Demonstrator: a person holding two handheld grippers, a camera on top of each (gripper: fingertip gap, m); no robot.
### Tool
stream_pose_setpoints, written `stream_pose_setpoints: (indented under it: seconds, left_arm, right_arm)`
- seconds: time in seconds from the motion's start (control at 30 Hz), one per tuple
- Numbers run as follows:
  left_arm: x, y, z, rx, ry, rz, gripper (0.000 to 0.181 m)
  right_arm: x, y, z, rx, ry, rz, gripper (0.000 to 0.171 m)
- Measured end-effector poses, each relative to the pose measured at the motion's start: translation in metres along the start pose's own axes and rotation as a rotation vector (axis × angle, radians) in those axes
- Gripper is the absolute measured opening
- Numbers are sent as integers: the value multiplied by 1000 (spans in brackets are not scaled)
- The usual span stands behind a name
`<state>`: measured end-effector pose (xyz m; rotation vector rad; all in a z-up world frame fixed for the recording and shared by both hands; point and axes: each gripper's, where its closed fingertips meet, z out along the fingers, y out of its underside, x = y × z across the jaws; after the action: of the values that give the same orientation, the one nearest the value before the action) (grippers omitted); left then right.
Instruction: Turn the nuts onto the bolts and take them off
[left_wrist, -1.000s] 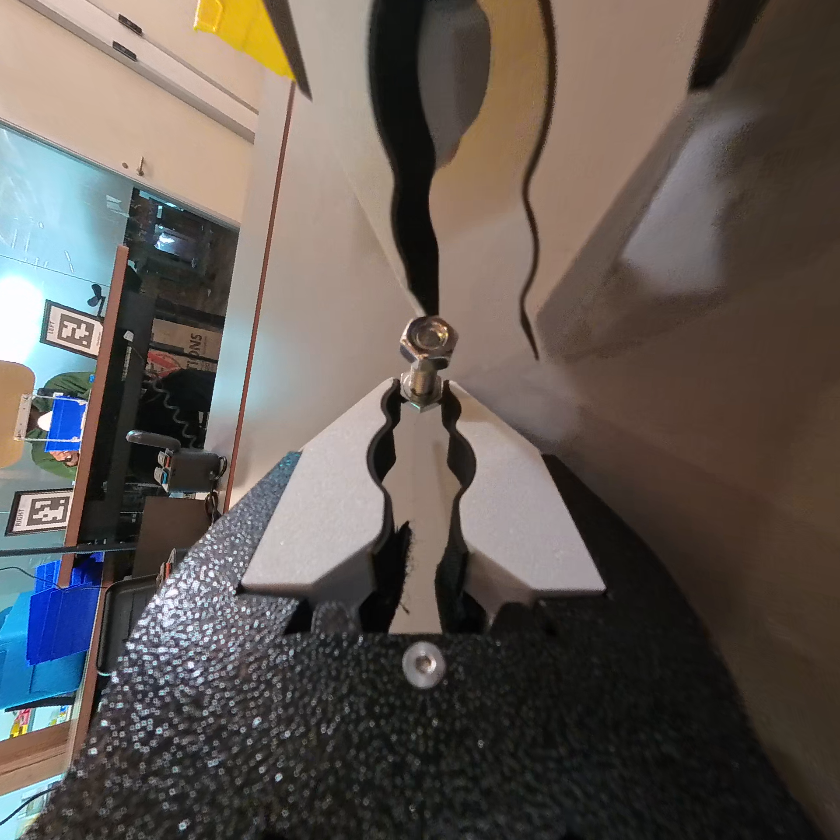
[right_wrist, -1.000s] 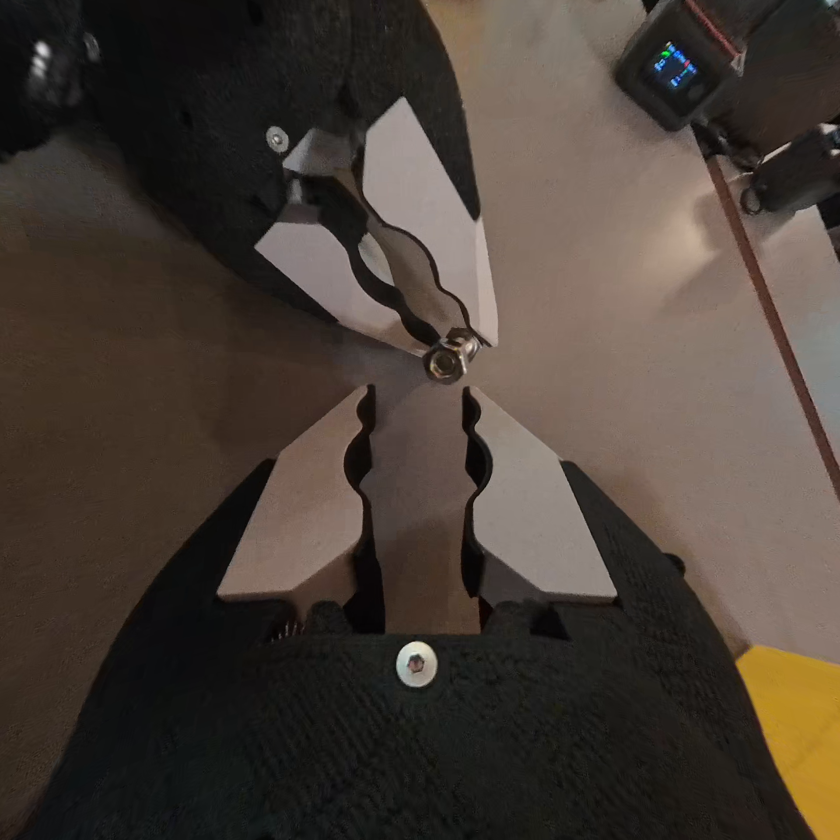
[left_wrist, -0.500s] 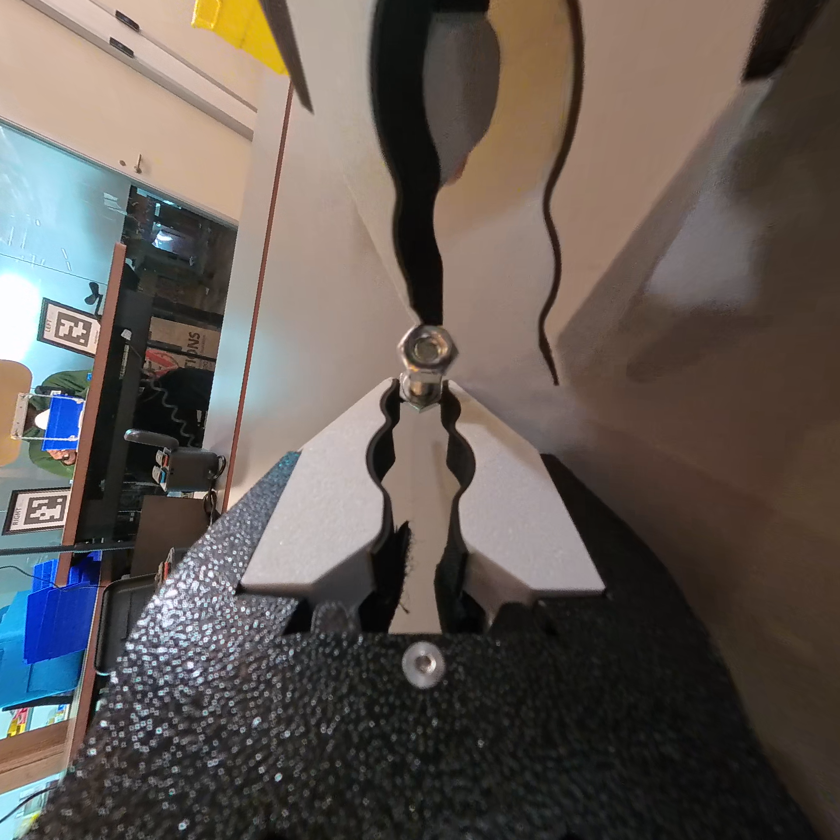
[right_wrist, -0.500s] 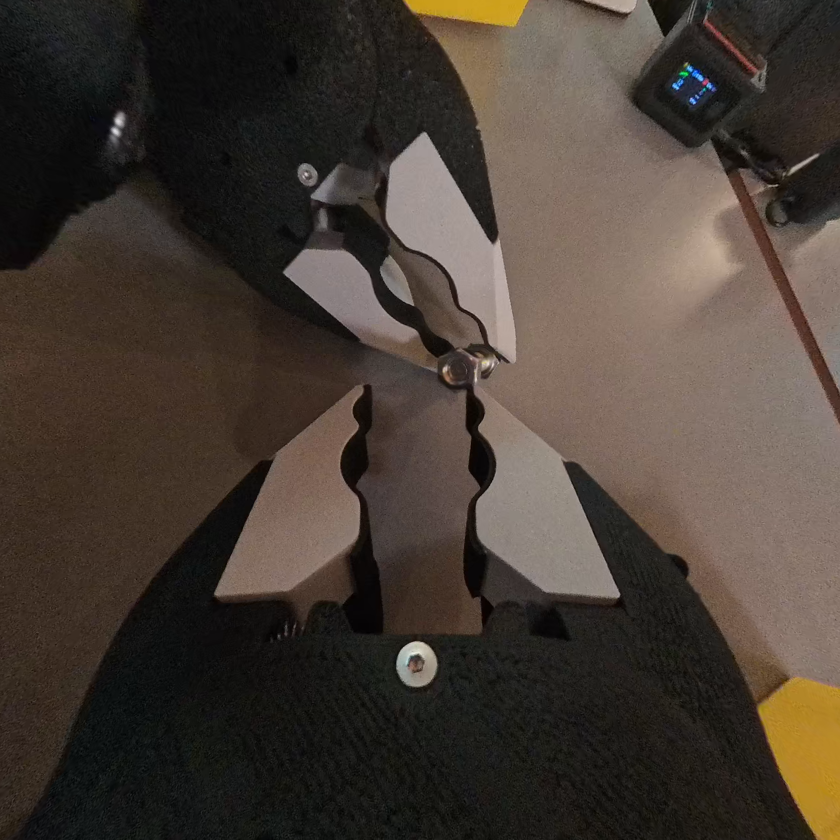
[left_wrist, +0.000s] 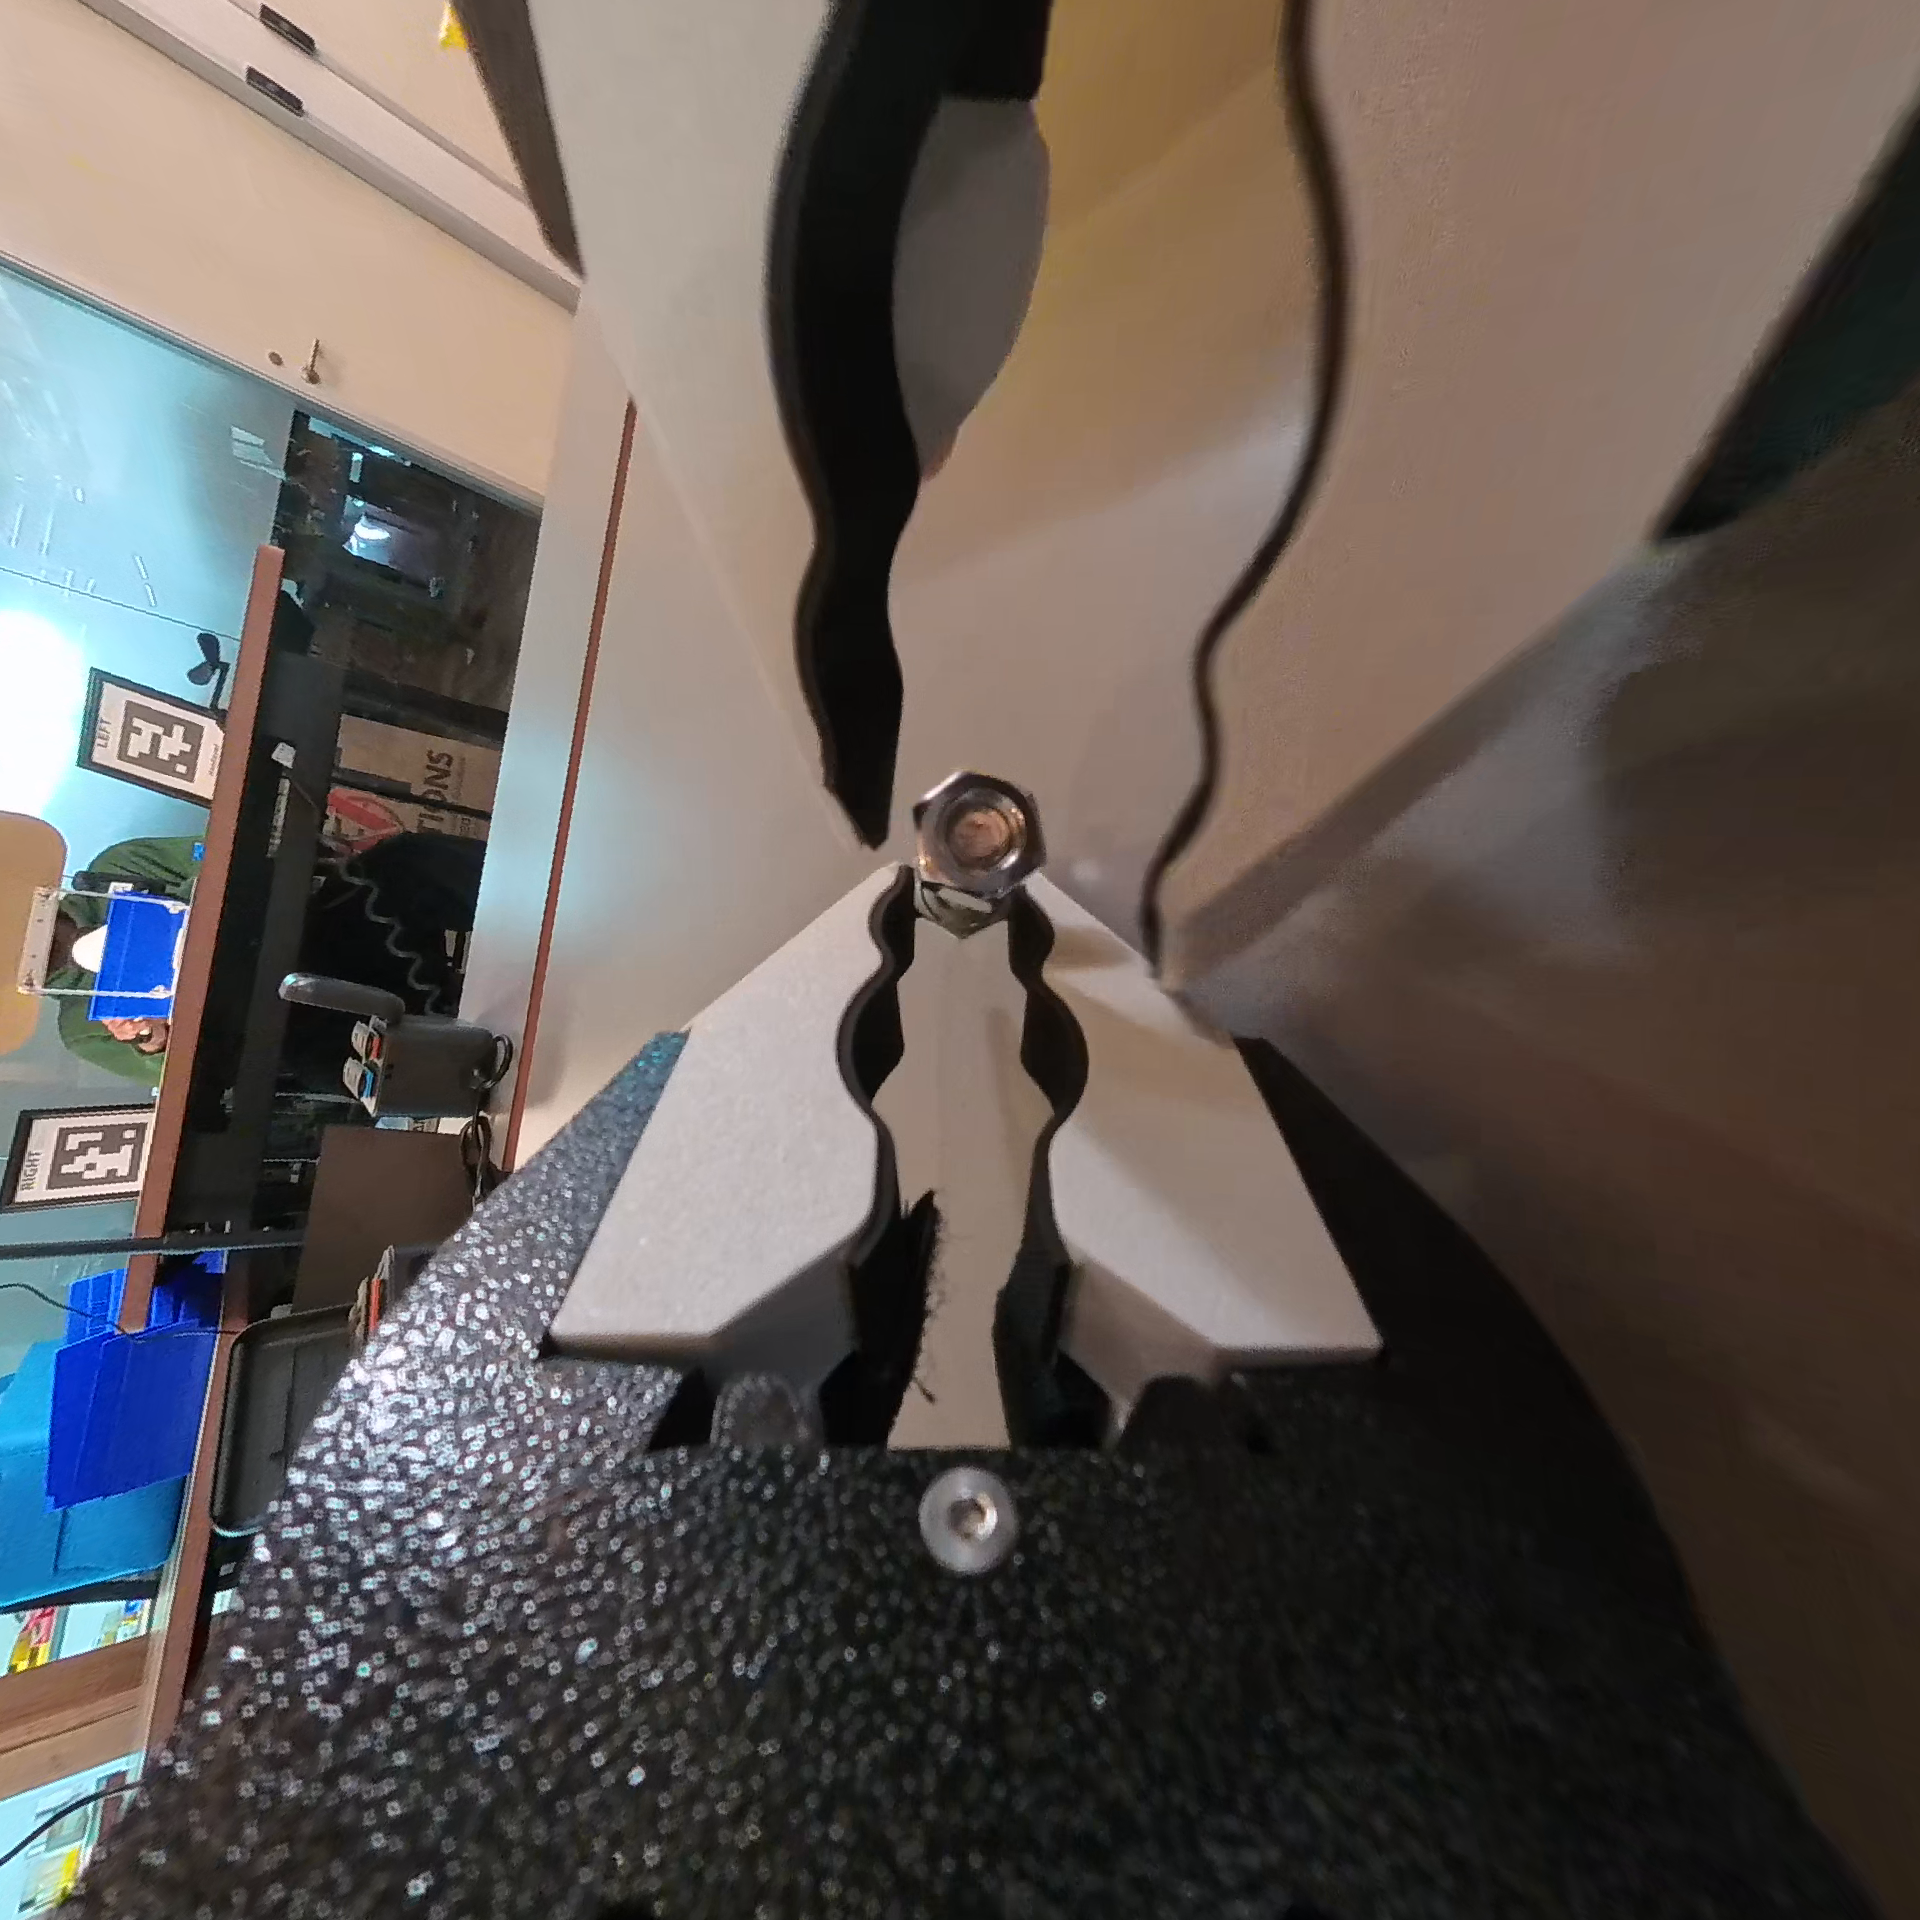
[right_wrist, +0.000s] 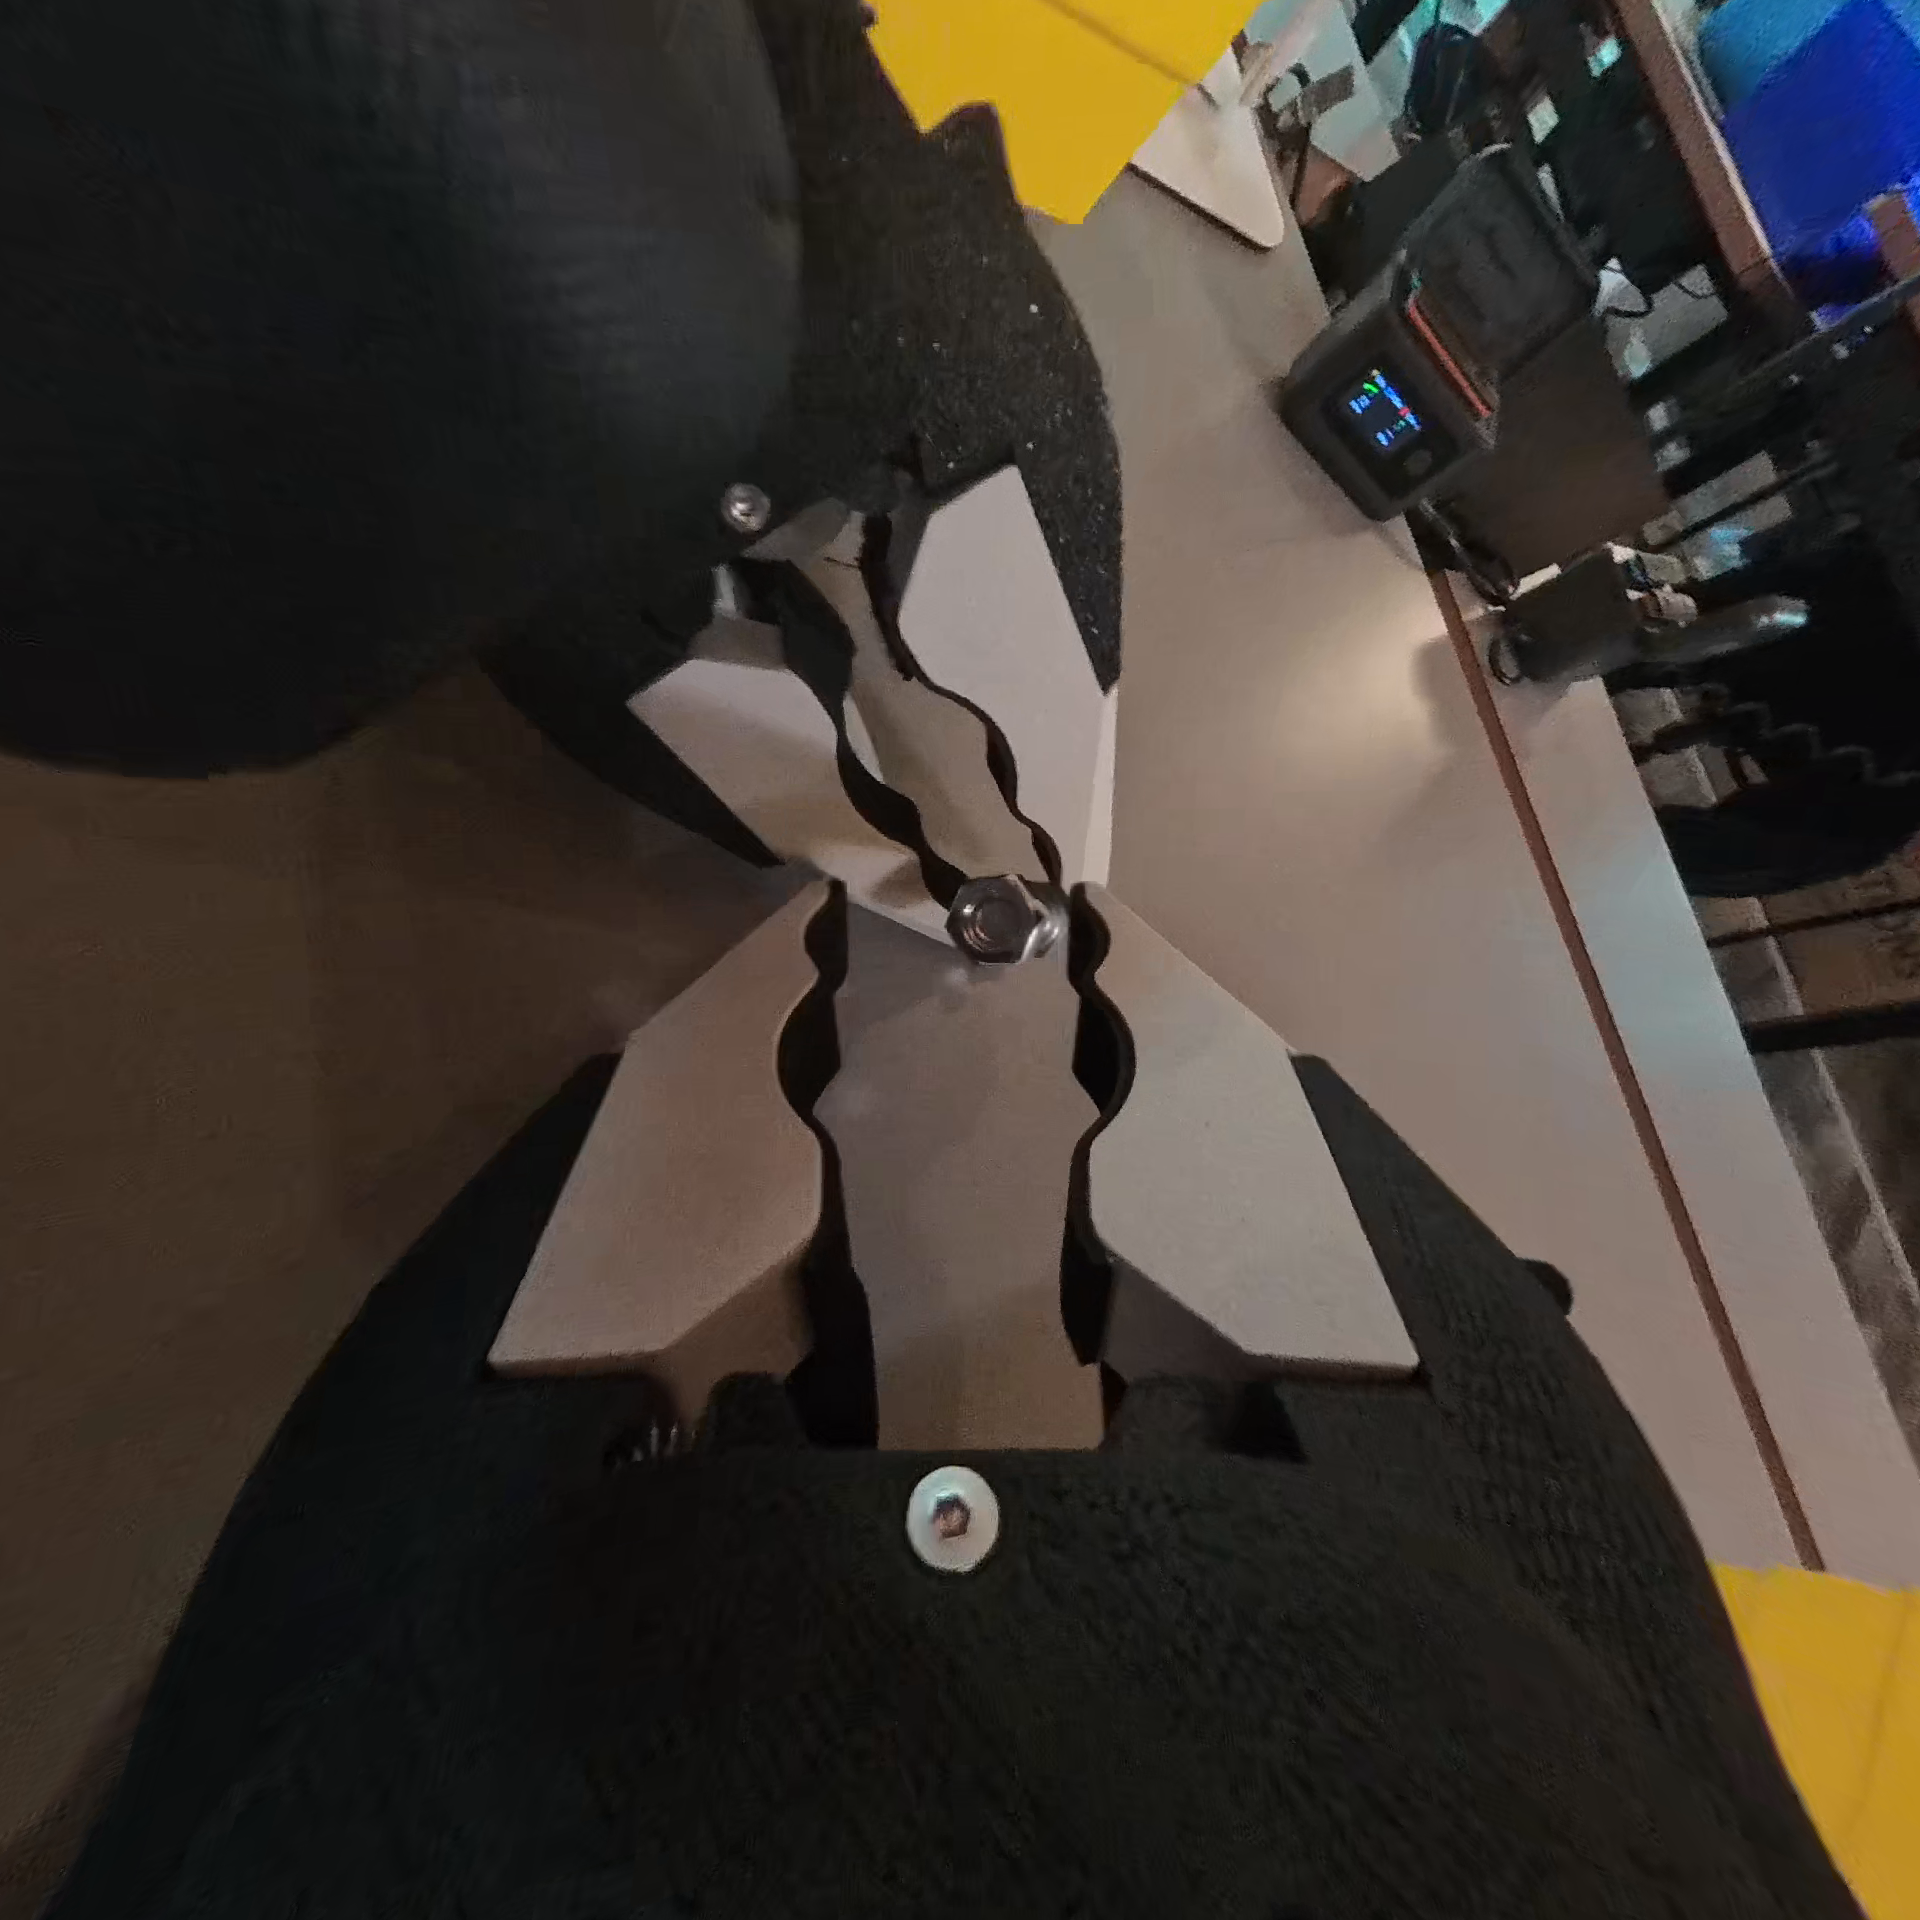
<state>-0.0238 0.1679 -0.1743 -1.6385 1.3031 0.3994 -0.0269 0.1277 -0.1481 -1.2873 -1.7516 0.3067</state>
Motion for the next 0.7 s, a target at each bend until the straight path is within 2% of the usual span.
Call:
stream_pose_setpoints:
  seconds: [0.13, 0.2, 0.33, 0.53, 0.7]
  left_arm:
    - [-1, 0, 0, -5, -6, -9, 16]
    - [-2, 0, 0, -12, -6, -17, 15]
    - [-2, -2, -2, 15, -4, -42, 16]
    - [-4, -8, -10, 108, -4, -109, 17]
    - [-11, -15, -14, 125, -48, -168, 49]
  right_arm:
    - [10, 5, 3, -22, 56, 63, 23]
    - [10, 5, 3, -12, 50, 76, 19]
    - [11, 3, 1, 45, 13, 128, 18]
    - [18, 0, -9, 196, -164, 452, 17]
    - [32, -10, -21, 335, -252, 680, 17]
